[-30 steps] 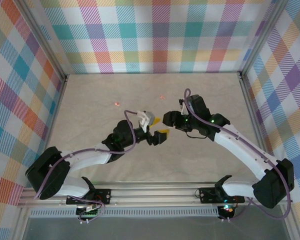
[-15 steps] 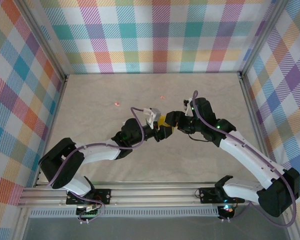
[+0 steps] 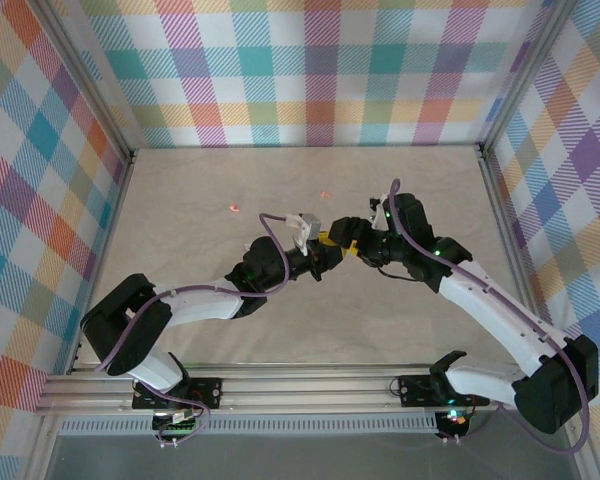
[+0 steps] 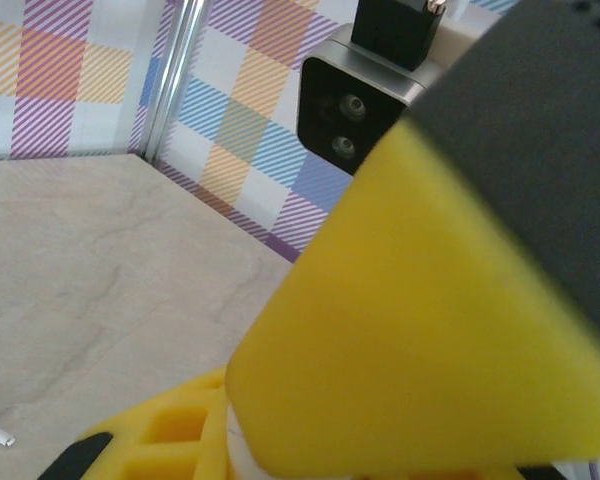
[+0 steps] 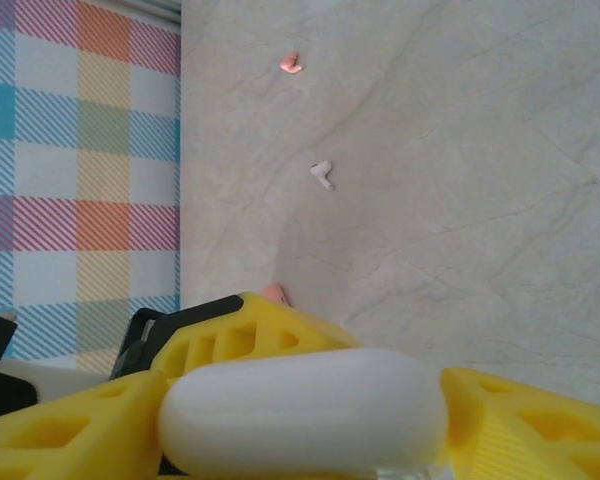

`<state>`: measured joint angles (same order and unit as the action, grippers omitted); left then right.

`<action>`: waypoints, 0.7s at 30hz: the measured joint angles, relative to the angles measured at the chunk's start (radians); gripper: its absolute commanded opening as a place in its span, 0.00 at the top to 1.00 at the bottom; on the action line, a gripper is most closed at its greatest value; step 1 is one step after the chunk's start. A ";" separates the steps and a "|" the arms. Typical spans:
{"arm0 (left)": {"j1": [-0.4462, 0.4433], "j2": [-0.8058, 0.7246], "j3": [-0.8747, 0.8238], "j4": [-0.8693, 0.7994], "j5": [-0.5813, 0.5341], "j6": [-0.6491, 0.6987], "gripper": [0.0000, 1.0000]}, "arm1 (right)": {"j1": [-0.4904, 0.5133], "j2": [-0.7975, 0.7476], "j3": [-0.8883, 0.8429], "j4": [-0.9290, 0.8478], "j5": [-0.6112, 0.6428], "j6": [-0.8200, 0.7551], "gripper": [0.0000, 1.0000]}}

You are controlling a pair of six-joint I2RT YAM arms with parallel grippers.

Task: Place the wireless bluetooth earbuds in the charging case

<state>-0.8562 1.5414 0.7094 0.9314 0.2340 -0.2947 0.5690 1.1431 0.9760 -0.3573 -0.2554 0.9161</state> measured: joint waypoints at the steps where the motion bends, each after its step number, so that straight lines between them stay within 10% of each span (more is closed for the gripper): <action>1: 0.000 -0.001 0.000 -0.007 0.000 0.000 0.91 | -0.007 0.000 0.000 -0.002 -0.009 -0.010 0.21; 21: 0.001 -0.071 0.000 -0.095 0.023 0.022 0.93 | -0.097 0.002 0.009 0.002 -0.253 -0.024 0.12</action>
<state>-0.8551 1.4704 0.7094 0.8368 0.2565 -0.2729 0.4725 1.1446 0.9848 -0.3550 -0.5079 0.8921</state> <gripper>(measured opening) 0.233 0.896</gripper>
